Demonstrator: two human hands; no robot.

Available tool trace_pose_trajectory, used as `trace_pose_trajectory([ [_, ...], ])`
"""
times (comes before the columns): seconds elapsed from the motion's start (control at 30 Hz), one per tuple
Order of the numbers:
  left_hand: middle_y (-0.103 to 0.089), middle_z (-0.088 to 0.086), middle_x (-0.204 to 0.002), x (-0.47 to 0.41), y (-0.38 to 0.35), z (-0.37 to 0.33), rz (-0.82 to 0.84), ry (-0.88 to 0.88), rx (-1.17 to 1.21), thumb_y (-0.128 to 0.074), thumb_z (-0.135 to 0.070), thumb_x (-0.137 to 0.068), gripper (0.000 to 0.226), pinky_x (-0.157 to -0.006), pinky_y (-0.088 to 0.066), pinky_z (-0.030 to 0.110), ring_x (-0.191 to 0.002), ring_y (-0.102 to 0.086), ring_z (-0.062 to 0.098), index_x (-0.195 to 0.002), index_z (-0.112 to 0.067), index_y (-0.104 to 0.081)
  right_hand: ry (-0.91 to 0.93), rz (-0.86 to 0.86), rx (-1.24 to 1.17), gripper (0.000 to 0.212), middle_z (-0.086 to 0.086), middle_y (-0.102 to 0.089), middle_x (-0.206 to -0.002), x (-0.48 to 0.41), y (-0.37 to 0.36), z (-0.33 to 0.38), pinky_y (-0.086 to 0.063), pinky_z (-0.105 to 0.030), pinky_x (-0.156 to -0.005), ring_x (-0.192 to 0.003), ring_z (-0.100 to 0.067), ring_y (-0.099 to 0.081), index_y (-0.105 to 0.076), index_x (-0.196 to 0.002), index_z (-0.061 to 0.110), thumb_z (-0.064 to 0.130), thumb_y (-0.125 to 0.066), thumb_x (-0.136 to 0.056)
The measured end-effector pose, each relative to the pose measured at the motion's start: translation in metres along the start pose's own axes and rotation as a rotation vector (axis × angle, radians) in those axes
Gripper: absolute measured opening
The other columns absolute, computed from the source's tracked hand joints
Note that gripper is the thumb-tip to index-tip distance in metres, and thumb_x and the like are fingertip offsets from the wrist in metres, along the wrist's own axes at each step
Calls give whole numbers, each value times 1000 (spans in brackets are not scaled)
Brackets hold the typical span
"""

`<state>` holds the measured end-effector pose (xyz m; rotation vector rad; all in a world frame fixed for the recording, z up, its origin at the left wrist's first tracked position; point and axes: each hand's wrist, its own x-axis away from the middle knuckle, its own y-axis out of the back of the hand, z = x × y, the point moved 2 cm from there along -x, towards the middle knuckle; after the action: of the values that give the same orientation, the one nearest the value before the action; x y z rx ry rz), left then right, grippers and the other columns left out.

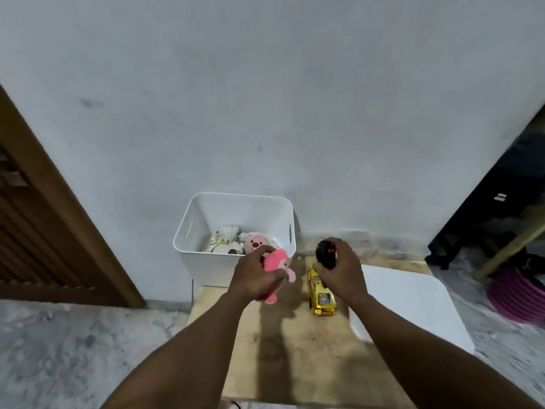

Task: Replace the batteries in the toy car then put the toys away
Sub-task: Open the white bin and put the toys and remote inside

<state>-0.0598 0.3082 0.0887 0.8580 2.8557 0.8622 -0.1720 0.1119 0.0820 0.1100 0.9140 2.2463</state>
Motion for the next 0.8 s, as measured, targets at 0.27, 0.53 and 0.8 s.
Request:
trace_pose_trajectory([
  [0.27, -69, -12, -92, -58, 102, 0, -149, 129, 25, -75, -38, -62, 46, -65, -61, 35, -44, -69, 17, -103, -47, -56, -99, 132, -59, 58, 3, -58, -106, -78, -57, 88, -46, -29, -81, -100, -18, -58, -59, -119, 24, 29, -79, -65],
  [0.53, -65, -12, -89, -136, 102, 28, -156, 239, -64, -75, -31, -62, 54, -73, -62, 40, -55, -73, 19, -113, -37, -57, -167, 429, 168, 49, -4, -62, -105, -145, -136, 91, -58, -35, -75, -88, -23, -60, -60, -103, 15, 28, -87, -64],
  [0.8, -64, 9, -122, -169, 95, 52, -50, 289, -351, -66, -45, -83, 72, -95, -49, 34, -116, -60, 28, -148, -30, -37, -93, 474, 266, 78, -11, -48, -141, -170, -166, 76, -48, -36, -100, -129, -30, -50, -40, -147, 21, 43, -72, -79],
])
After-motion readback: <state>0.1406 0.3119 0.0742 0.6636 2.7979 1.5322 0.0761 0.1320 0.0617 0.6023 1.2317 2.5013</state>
